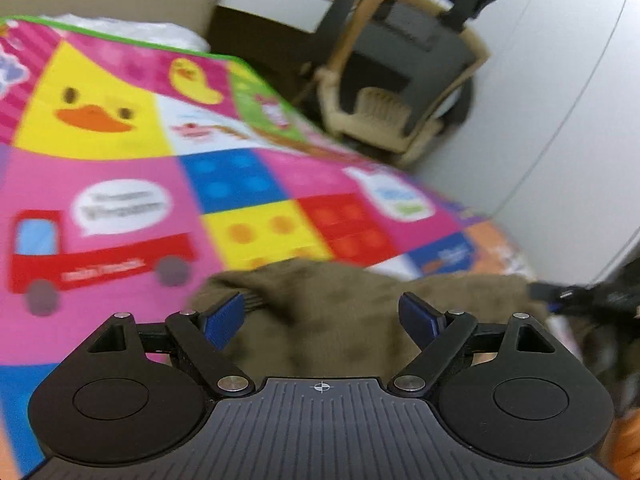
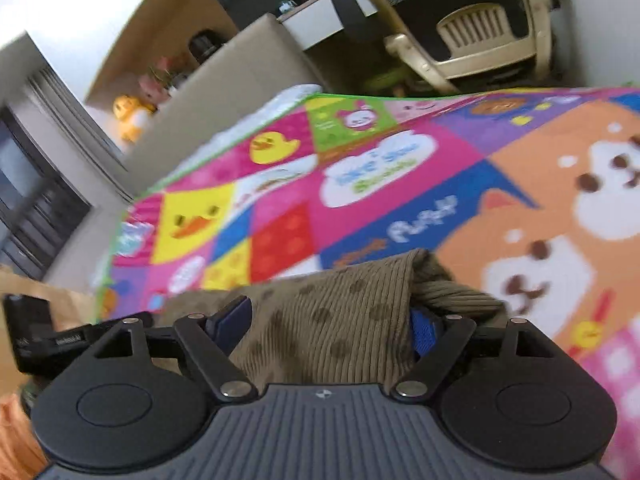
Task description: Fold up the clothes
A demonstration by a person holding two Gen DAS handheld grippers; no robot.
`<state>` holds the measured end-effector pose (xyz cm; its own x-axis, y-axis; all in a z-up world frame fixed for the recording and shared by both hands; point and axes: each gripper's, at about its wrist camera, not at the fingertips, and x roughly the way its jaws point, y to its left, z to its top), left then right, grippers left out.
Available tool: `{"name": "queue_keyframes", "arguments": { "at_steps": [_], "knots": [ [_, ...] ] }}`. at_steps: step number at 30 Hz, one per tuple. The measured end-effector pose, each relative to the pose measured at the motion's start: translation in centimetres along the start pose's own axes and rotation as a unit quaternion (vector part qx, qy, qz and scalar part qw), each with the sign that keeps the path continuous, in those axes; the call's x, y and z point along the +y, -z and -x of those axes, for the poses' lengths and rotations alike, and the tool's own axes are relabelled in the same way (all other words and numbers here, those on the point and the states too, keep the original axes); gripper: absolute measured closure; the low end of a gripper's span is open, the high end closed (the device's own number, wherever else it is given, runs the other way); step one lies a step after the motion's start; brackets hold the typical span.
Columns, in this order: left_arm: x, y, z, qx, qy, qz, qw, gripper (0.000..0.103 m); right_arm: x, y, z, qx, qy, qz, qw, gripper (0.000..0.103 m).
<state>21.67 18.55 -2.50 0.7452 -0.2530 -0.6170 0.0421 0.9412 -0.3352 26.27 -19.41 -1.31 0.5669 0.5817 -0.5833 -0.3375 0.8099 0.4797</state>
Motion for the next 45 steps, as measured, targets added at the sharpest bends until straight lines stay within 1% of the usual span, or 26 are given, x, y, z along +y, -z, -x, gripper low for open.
{"name": "queue_keyframes", "arguments": {
  "at_steps": [1,3,5,7,9,10,11,12,13,14,16,18,21,22,23,25,27,31,32,34,35,37,40,41,43,45],
  "knots": [
    [0.1,0.3,0.8,-0.008,-0.006,-0.008,0.9999,0.014,0.1,0.3,0.8,-0.009,0.020,0.017,1.000,0.018],
    [-0.3,0.5,2.3,-0.025,0.003,-0.023,0.9994,0.014,0.7,0.8,2.1,-0.042,0.054,0.055,0.996,0.018],
    [-1.6,0.0,3.2,-0.045,0.039,-0.046,0.9972,0.012,1.4,1.2,3.3,-0.074,0.087,0.092,0.989,0.018],
    [-3.8,-0.6,3.4,-0.067,0.092,-0.077,0.9905,0.009,3.2,1.4,3.6,-0.109,0.101,0.138,0.979,0.019],
    [-5.8,-0.3,2.2,-0.066,0.137,-0.104,0.9829,0.009,5.1,1.5,3.2,-0.133,0.108,0.184,0.968,0.027],
    [-6.8,-0.2,1.6,-0.064,0.159,-0.117,0.9782,0.008,6.1,1.5,2.7,-0.139,0.107,0.207,0.963,0.034],
    [-7.3,0.2,0.4,-0.046,0.160,-0.122,0.9784,0.008,6.7,1.4,1.6,-0.124,0.104,0.213,0.964,0.041],
    [-7.8,0.6,-0.9,-0.026,0.158,-0.127,0.9789,0.008,7.0,1.5,0.4,-0.100,0.100,0.208,0.968,0.046],
    [-7.7,1.2,-1.9,-0.010,0.145,-0.128,0.9811,0.008,7.0,2.0,-1.0,-0.069,0.096,0.199,0.973,0.052],
    [-7.3,1.7,-2.5,-0.001,0.131,-0.129,0.9830,0.008,6.9,2.9,-2.3,-0.038,0.094,0.195,0.976,0.052],
    [-6.1,2.5,-2.6,0.003,0.113,-0.128,0.9853,0.008,7.1,5.4,-3.7,-0.005,0.095,0.215,0.972,0.052],
    [-5.2,2.7,-2.0,0.002,0.112,-0.118,0.9867,0.008,8.0,7.2,-3.4,-0.027,0.107,0.257,0.960,0.052],
    [-4.6,2.5,-0.2,-0.014,0.108,-0.106,0.9883,0.008,9.5,6.8,-2.5,-0.037,0.115,0.290,0.949,0.052],
    [-4.5,2.5,0.4,-0.020,0.108,-0.104,0.9885,0.008,10.0,6.7,-2.1,-0.043,0.114,0.304,0.945,0.050],
    [-4.3,2.5,0.7,-0.023,0.111,-0.098,0.9887,0.008,10.5,6.6,-1.7,-0.048,0.113,0.319,0.940,0.046],
    [-4.0,2.6,1.4,-0.027,0.116,-0.087,0.9890,0.007,11.6,6.4,-1.7,-0.054,0.114,0.346,0.930,0.042],
    [-3.6,2.9,1.6,-0.025,0.114,-0.077,0.9902,0.007,12.5,6.5,-3.3,-0.038,0.104,0.356,0.928,0.042],
    [-3.5,3.2,1.9,-0.023,0.111,-0.062,0.9916,0.007,13.8,8.4,-6.4,-0.022,0.106,0.381,0.918,0.042],
    [-3.6,3.2,2.1,-0.023,0.116,-0.059,0.9912,0.006,14.0,8.4,-6.2,-0.023,0.108,0.384,0.917,0.042],
    [-3.8,3.4,2.6,-0.022,0.129,-0.056,0.9898,0.006,13.7,8.0,-5.1,-0.019,0.100,0.368,0.924,0.041],
    [-4.0,3.7,2.7,-0.019,0.141,-0.056,0.9883,0.006,13.3,7.9,-4.4,-0.021,0.098,0.358,0.928,0.037],
    [-4.4,4.3,2.7,-0.009,0.165,-0.057,0.9847,0.006,12.7,7.6,-2.6,-0.035,0.099,0.342,0.934,0.033],
    [-5.4,5.6,1.6,0.018,0.178,-0.070,0.9814,0.006,12.5,7.1,-0.5,-0.060,0.098,0.316,0.942,0.033],
    [-5.8,6.1,1.2,0.027,0.176,-0.077,0.9810,0.006,12.7,7.1,-0.1,-0.065,0.093,0.316,0.942,0.033],
    [-6.4,7.0,0.5,0.039,0.172,-0.089,0.9802,0.005,13.7,6.9,-0.5,-0.071,0.090,0.328,0.938,0.033],
    [-7.0,7.5,0.4,0.041,0.170,-0.103,0.9792,0.005,14.6,6.7,-1.9,-0.067,0.088,0.338,0.935,0.033]
  ]
}}
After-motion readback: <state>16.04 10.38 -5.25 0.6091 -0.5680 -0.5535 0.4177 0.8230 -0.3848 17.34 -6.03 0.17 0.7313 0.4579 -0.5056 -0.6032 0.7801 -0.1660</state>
